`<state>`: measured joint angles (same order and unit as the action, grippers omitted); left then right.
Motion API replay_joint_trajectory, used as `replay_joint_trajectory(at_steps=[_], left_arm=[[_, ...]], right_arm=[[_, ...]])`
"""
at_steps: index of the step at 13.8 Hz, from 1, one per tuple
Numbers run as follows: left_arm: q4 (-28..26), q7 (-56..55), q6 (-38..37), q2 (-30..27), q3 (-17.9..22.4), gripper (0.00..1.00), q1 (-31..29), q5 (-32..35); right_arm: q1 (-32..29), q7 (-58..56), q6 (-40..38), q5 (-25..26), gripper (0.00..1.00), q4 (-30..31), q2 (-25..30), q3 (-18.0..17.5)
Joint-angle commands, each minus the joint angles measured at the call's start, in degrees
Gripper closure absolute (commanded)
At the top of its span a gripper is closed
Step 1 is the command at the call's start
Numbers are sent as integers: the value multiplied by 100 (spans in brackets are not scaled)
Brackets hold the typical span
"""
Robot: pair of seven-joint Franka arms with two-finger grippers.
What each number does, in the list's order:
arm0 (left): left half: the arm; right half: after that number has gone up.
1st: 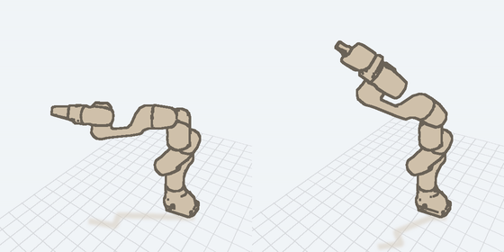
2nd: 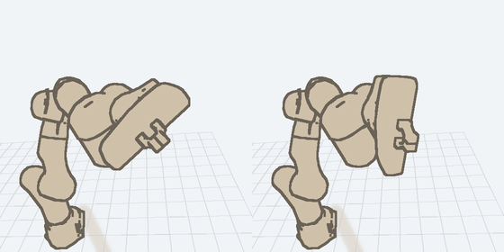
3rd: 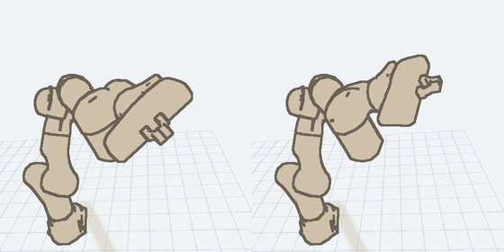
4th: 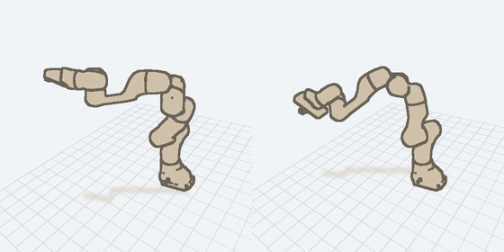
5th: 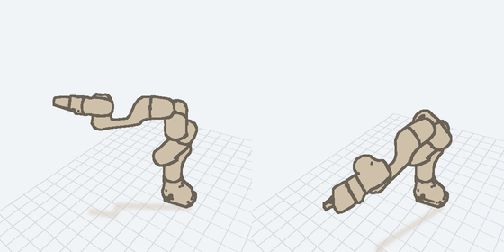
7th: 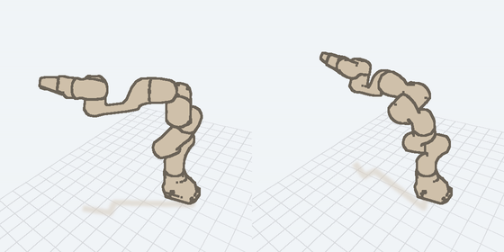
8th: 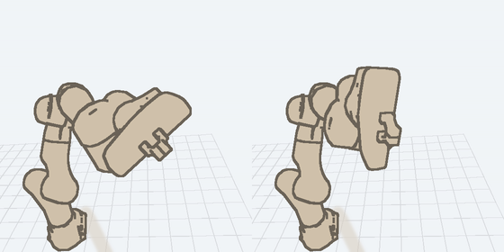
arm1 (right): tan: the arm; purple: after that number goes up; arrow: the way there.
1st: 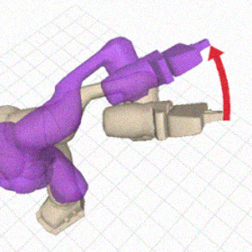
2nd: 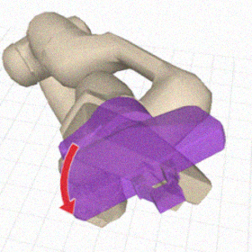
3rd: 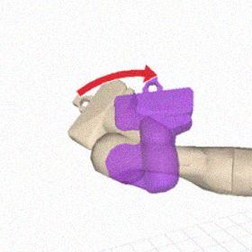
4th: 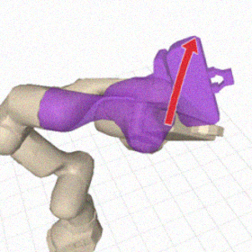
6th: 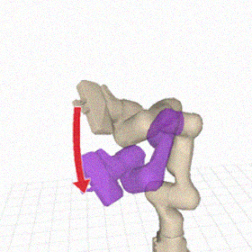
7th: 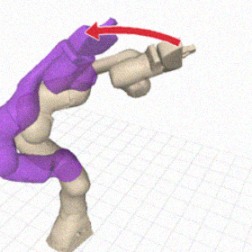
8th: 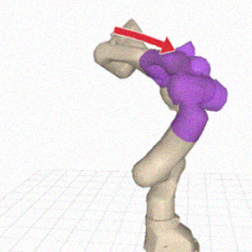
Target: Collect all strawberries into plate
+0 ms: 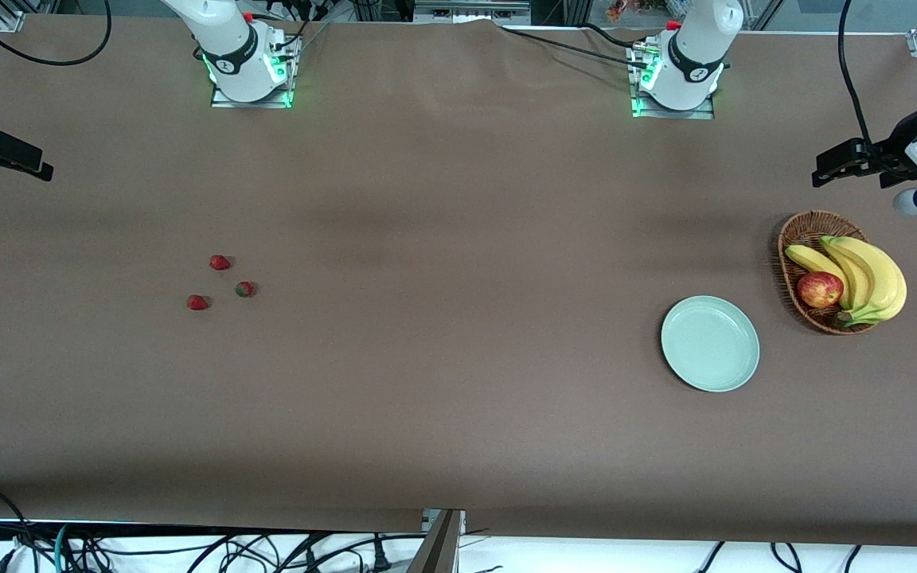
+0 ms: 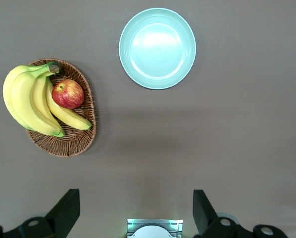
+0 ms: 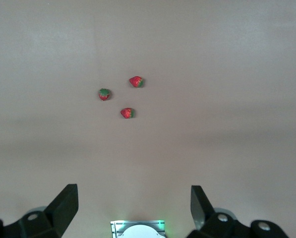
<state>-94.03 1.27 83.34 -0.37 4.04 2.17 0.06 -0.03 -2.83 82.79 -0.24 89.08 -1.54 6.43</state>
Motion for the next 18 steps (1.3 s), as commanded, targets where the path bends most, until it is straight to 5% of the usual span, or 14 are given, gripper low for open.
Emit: replay_joint_trajectory(at_steps=[1, 18], left_arm=[[96, 14, -20, 19, -8, 0, 12, 135], [966, -4, -2, 643, -8, 0, 29, 126]], right_arm=[[-50, -95, -78, -107, 0, -189, -74, -1], [-68, -95, 421, -11, 0, -171, -548, 34]])
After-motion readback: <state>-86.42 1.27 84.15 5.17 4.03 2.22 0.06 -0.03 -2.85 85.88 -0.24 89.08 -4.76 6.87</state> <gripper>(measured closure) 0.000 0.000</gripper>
